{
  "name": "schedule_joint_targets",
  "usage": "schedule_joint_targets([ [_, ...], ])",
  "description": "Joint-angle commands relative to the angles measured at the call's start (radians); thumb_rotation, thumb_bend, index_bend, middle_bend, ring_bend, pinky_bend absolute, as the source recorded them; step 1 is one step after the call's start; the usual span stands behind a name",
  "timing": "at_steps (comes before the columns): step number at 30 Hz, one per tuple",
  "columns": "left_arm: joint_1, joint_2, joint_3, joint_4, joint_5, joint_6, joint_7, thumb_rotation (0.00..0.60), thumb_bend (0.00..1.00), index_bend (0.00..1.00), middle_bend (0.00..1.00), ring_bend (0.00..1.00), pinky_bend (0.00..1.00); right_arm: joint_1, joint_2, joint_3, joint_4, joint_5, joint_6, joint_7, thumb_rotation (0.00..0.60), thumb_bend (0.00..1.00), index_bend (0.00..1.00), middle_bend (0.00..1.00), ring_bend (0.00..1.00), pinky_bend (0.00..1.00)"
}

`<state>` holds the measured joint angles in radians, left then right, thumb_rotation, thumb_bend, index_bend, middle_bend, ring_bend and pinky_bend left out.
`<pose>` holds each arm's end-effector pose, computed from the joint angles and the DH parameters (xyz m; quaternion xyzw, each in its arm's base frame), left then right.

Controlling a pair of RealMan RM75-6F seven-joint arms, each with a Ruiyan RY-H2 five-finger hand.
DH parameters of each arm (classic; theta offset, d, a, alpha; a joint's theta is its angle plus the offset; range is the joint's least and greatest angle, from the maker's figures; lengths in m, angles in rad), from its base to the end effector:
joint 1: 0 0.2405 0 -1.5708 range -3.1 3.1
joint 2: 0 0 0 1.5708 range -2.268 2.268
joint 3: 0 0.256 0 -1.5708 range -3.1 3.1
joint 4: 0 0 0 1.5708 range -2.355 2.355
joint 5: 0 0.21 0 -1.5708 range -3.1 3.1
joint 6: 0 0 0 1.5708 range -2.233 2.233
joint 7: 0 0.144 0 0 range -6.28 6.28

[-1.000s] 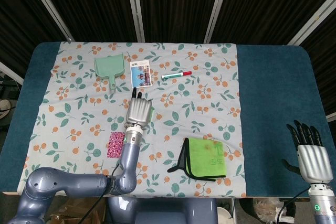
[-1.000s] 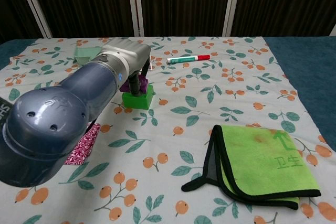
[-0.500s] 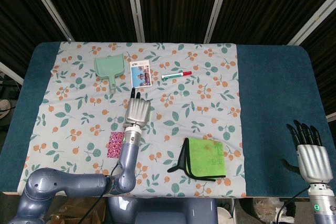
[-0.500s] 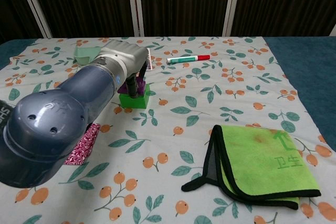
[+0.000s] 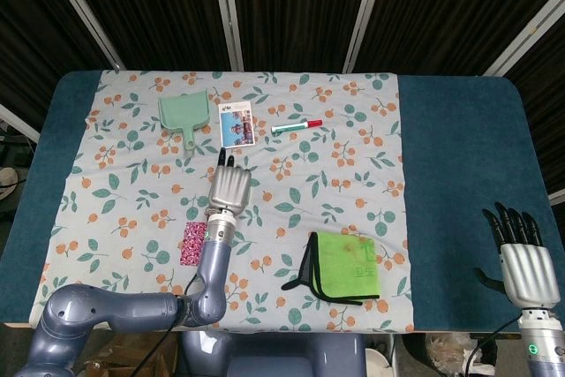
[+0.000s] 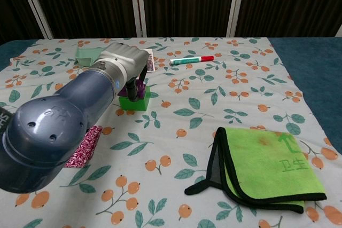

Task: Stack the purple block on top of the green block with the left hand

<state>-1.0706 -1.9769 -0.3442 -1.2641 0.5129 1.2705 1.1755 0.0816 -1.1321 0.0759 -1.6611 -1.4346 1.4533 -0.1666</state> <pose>-0.0482 0.3647 -0.0919 -0.7289 -0.2892 -0.2186 0.5807 -0.3086 -0.1843 0.1529 0.5975 -0.3757 0.3443 0.6191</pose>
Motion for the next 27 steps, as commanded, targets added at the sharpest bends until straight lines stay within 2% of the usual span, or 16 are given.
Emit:
schedule_joint_targets([
  [1,0.004,0.0,0.003,0.004,0.001,-0.002,-0.001,0.6,0.47,0.59,0.47,0.17,0.06,0.0,0.0,0.0,0.001,0.0,0.0,0.001,0.6,0.17,0.1,0.05,0.01,0.04],
  [27,0.03,-0.023,0.04,0.076,0.043,-0.015,0.017,0.6,0.47,0.58,0.44,0.17,0.06,0.002,-0.003,-0.001,0.002,-0.002,0.0,-0.003,0.6,0.17,0.1,0.05,0.01,0.05],
])
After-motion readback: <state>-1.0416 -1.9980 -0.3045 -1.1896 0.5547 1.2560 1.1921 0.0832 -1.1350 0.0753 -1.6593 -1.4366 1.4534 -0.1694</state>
